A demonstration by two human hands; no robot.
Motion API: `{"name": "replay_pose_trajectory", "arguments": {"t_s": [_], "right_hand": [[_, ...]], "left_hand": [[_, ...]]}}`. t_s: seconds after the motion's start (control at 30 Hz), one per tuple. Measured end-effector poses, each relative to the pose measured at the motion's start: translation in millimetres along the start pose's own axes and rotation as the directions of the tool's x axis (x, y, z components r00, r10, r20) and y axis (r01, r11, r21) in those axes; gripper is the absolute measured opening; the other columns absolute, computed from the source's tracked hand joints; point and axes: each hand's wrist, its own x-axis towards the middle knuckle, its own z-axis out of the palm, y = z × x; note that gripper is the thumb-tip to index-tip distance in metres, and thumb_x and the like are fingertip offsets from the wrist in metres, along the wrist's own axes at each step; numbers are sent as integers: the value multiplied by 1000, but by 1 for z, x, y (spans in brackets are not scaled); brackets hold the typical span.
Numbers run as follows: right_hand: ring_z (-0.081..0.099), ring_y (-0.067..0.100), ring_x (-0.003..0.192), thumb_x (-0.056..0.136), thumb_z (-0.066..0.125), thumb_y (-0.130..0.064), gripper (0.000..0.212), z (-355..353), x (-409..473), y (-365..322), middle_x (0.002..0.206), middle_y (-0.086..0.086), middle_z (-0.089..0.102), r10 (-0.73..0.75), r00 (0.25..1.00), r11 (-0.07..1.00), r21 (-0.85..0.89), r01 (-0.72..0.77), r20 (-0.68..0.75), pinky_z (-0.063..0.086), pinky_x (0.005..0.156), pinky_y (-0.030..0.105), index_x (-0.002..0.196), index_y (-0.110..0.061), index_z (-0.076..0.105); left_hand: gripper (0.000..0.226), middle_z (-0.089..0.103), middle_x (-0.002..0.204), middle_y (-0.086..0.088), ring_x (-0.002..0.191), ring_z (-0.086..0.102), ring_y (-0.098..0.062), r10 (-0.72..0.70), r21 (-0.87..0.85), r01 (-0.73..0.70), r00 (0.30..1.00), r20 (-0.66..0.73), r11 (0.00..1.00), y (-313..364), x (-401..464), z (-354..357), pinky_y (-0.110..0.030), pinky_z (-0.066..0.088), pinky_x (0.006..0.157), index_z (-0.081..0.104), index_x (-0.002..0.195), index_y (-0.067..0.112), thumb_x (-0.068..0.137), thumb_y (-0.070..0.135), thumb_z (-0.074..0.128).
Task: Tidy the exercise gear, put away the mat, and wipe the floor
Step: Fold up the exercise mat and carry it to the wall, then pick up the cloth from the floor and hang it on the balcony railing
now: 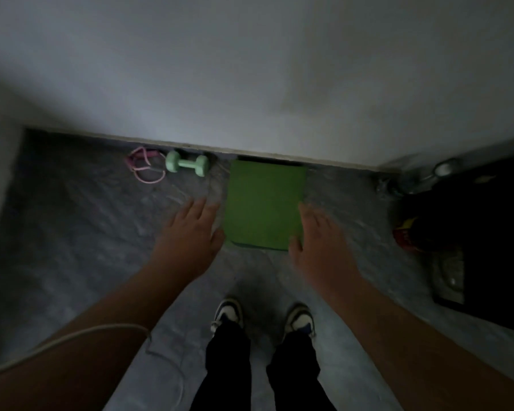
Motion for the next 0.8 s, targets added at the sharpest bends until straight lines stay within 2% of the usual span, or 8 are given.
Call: {"name": "replay_pose_trajectory", "arguments": {"t_s": [0.1,0.23,0.4,0.47,0.57,0.63,0.73,0.8], "right_hand": [[44,36,133,88,34,-42,70,-117,-34,-48,144,17,50,-15,999,1000,-15,14,-33,38,110,50,148,-8,39],[39,34,139,89,42,-39,67,-253,-73,-118,150,14,45,-127,985,992,-39,123,-120,35,114,50,150,-13,36],[19,24,150,99,39,-40,62,-374,-98,-209,162,4,26,-275,939,960,-4,280,-204,20,122,44,156,-24,20],[11,19,152,101,38,-42,63,-408,-107,-239,164,-1,19,-344,910,935,0,353,-233,15,123,41,157,-27,14],[12,18,151,101,37,-43,63,-441,-126,-272,164,-1,21,-444,857,887,11,463,-261,17,123,41,157,-26,14],[14,19,151,98,30,-48,65,-451,-139,-286,163,-1,23,-499,826,854,14,521,-262,19,122,42,157,-26,16],[21,23,149,94,22,-53,69,-455,-155,-295,161,3,29,-644,726,755,-49,653,-243,19,122,40,156,-23,21],[23,24,149,93,20,-55,71,-451,-162,-298,160,5,31,-736,645,669,-81,738,-203,19,121,39,156,-22,23]], "left_hand": [[69,39,155,-17,143,35,-37,-33,-65,28,997,-73,997,27,-50,-126,-53,31,114,38,150,16,90,49,28],[66,41,153,-17,143,35,-37,6,-98,-30,970,-242,995,51,-106,-268,-52,31,116,41,148,16,90,47,33],[65,23,164,-6,152,14,-29,-5,-72,-23,930,-369,997,53,-162,-389,-51,19,121,24,155,26,94,50,28],[64,16,165,-4,153,6,-26,-31,-60,6,907,-419,998,49,-186,-426,-49,10,122,17,157,29,97,49,30],[68,24,163,-5,152,13,-29,-73,-9,80,843,-533,997,44,-229,-471,-51,14,120,23,155,29,92,53,23],[65,26,163,-6,152,13,-30,-147,-28,161,797,-586,987,43,-259,-487,-52,15,120,24,155,29,95,50,32],[63,25,163,-6,152,13,-30,-286,-76,307,729,-622,949,45,-310,-488,-51,13,121,24,155,28,98,44,44],[63,30,161,-6,151,17,-32,-384,-98,423,671,-634,901,49,-351,-473,-53,16,120,28,154,28,95,49,36]]}}
